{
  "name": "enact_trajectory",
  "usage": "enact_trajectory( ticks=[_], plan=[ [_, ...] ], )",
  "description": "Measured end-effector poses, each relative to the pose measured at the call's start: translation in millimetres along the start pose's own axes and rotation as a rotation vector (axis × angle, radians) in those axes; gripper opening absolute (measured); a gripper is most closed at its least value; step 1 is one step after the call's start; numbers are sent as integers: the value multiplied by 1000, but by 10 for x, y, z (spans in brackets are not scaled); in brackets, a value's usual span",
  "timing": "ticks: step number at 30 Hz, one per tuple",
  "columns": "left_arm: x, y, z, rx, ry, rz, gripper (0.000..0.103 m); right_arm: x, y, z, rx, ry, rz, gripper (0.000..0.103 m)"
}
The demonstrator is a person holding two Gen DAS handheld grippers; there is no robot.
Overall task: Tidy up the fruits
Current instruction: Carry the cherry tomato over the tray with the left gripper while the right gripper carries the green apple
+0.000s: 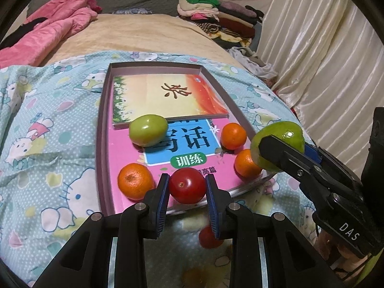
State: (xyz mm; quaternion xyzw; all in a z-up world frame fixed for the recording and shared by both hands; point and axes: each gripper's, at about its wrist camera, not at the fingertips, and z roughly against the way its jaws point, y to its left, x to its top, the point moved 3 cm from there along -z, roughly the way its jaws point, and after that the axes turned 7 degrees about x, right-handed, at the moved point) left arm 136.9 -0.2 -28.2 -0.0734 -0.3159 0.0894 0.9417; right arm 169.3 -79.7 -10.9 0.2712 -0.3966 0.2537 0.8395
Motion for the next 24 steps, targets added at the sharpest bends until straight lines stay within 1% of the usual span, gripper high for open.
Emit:
enact_trajectory(
  ticks=[12, 24],
  plan=[
    [-27, -60, -155, -5, 22, -29, 30, 6, -47, -108, 9, 22, -7, 40],
    [-47, 16, -314, 35, 54, -39, 30, -5, -22, -217, 21, 49, 17, 40]
  ],
)
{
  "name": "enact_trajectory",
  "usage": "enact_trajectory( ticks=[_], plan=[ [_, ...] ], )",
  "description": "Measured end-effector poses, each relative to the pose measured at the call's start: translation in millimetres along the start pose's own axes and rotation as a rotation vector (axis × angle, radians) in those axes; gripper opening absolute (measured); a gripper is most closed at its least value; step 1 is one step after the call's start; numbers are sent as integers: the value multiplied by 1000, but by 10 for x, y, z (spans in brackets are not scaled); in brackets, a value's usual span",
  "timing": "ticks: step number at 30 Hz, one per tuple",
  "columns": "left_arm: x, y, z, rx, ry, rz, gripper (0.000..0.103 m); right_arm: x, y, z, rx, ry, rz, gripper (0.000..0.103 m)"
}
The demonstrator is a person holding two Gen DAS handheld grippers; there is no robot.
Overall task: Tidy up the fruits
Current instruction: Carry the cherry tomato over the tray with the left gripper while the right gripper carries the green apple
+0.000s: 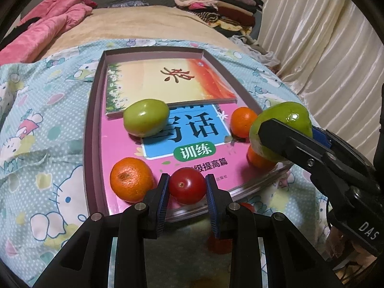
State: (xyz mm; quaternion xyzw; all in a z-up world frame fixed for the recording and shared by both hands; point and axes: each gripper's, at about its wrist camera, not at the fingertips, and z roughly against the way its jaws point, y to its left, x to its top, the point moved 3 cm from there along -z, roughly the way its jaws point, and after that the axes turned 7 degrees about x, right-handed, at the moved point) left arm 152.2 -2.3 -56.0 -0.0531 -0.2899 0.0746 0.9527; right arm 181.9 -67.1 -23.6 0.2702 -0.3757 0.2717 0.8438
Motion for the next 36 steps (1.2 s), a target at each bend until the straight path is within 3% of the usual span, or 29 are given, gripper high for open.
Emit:
enact_trajectory(
  ticks=[36],
  plan=[
    [-13, 27, -41, 41, -7, -13, 30, -78, -127, -460, -39, 156, 26, 40]
  ],
)
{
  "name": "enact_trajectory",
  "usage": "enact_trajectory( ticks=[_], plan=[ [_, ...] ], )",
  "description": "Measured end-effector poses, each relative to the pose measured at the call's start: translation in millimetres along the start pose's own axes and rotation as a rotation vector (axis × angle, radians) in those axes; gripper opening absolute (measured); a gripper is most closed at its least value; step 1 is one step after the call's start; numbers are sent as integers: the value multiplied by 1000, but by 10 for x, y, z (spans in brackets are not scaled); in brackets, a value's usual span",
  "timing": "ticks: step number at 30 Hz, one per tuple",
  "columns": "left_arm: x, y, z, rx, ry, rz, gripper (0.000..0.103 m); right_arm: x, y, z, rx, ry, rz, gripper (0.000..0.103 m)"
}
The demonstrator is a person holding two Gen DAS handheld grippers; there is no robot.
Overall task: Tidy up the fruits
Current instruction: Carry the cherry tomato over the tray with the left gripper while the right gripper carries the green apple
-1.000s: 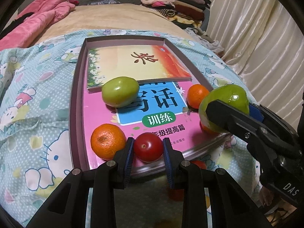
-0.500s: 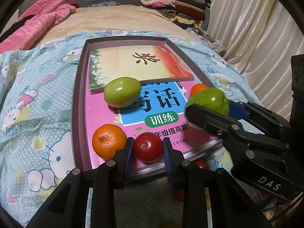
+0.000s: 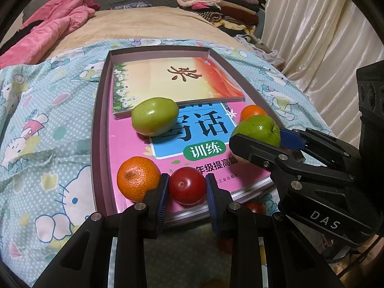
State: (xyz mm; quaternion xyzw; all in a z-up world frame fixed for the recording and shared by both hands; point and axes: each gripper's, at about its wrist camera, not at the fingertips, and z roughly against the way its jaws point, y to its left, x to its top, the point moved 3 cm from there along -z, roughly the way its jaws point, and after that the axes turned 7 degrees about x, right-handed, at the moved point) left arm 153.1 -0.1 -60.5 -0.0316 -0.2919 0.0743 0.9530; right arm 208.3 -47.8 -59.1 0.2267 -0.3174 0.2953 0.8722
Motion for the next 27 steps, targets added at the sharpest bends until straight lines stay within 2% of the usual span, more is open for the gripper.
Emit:
enact_trajectory(
  ticks=[11, 27],
  plan=[
    [-8, 9, -6, 3, 0, -2, 30, -65, 92, -71, -77, 33, 97, 40],
    [-8, 7, -16, 0, 0, 1, 30, -71, 79, -55, -72, 26, 90, 40]
  ],
)
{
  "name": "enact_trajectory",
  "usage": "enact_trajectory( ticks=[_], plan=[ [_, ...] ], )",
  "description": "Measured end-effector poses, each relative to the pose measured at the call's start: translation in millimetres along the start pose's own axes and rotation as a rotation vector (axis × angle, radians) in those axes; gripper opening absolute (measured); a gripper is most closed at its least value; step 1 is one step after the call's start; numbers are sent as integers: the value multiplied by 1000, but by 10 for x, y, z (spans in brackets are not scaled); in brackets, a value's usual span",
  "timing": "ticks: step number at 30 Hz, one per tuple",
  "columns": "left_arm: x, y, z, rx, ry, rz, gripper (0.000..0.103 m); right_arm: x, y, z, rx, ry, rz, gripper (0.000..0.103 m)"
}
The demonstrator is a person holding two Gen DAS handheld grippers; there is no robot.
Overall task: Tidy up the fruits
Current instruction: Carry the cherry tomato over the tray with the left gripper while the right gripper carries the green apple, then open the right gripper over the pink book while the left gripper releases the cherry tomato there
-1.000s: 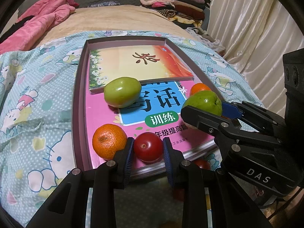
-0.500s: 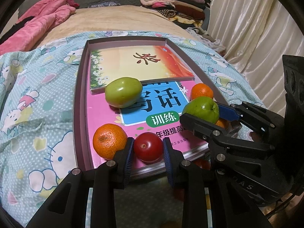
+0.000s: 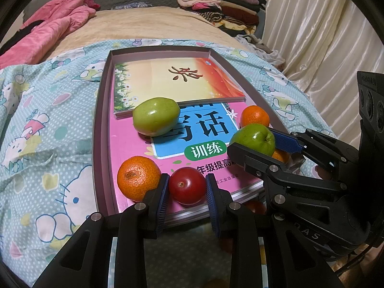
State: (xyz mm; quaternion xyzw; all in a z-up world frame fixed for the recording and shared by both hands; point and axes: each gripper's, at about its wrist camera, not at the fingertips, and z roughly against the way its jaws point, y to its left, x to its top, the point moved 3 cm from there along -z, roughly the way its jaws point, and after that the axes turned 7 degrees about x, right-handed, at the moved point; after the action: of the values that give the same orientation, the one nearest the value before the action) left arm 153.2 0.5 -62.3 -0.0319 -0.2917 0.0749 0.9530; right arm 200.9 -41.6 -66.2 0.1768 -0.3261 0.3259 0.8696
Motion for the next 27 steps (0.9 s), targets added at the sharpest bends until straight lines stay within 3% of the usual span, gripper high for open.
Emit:
enact_trajectory(
  ticks=[27],
  plan=[
    [15, 0, 58, -7, -6, 2, 31, 24, -11, 123, -21, -38, 15, 47]
  ],
)
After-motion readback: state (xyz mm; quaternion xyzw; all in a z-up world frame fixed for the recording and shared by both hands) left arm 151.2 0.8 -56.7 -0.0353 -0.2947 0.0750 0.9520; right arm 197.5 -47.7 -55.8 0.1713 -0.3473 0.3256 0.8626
